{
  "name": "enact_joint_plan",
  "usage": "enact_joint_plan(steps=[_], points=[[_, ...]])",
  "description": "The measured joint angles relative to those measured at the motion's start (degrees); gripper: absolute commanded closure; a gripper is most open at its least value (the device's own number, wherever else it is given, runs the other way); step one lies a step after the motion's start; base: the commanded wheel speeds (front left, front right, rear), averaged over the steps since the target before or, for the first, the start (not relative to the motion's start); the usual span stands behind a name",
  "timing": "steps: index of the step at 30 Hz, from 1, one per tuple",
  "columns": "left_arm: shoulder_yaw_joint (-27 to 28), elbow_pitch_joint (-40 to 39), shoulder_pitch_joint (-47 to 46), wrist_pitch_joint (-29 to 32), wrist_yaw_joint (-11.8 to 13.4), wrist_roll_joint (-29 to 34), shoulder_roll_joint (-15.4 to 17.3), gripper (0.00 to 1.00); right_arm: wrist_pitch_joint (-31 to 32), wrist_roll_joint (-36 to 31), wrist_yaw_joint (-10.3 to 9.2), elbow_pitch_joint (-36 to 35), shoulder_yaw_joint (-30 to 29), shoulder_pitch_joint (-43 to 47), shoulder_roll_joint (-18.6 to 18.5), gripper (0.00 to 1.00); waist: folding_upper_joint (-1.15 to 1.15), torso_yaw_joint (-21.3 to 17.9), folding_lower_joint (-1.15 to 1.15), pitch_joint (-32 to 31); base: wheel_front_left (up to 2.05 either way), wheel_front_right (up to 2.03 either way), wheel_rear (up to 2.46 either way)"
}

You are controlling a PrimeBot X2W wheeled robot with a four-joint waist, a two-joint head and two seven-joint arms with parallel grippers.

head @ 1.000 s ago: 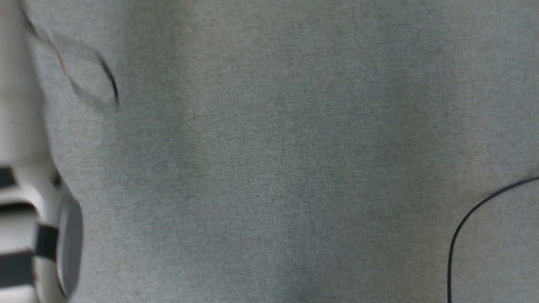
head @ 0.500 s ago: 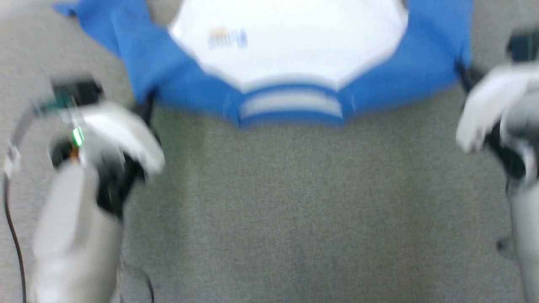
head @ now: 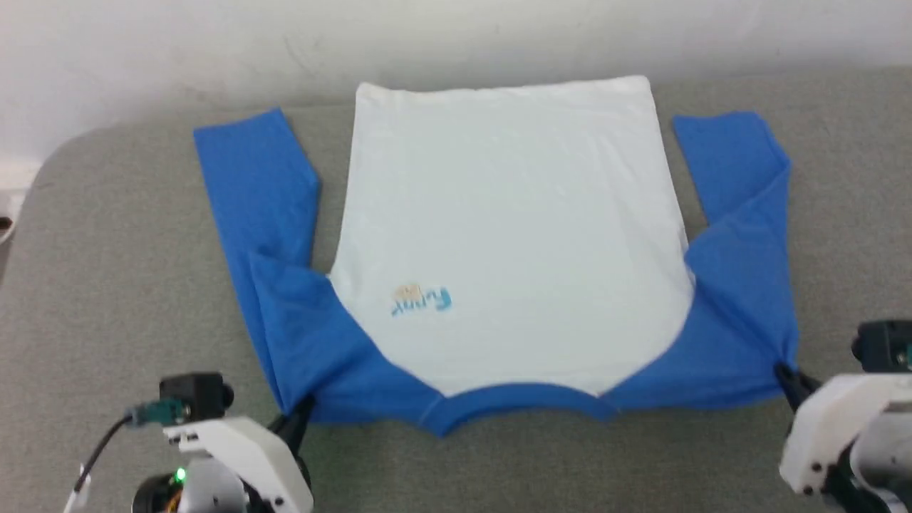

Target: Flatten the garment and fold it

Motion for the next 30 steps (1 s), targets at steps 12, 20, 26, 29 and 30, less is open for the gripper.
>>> enact_joint_plan(steps=[12,20,26,29,30], points=[[0.66,-10.83,9.92,2.43,3.65,-2.54,-0.91,1.00,4.14,0.96,0.01,-6.46,-5.82,9.02,2.15,1.00,0.00,1.97,0.01,-2.92,0.00,0.00,0.00],[-2.05,-4.19,9.43,0.48,2.67,-2.10,-2.91,1.00,-0.98,0.37,-0.01,4.09,-4.46,8.76,2.11,1.00,0.00,2.29,0.02,-1.82,0.00,0.00,0.00],[-3.38,4.17,5.79,-2.91,0.69,-1.41,-4.23,1.00,-5.69,0.11,-0.02,13.54,-2.70,5.45,2.03,1.00,0.00,2.25,0.02,-0.68,0.00,0.00,0.00],[-3.57,5.94,5.13,-3.97,0.26,-1.24,-4.44,0.61,-6.86,0.25,-0.01,15.50,-2.43,4.47,1.87,0.87,0.00,1.98,0.02,-0.53,0.00,0.00,0.00],[-3.50,6.27,5.09,-4.48,0.22,-1.12,-4.45,0.00,-7.20,0.25,-0.01,15.70,-2.34,4.41,1.83,0.16,0.00,1.93,0.02,-0.56,0.00,0.00,0.00]])
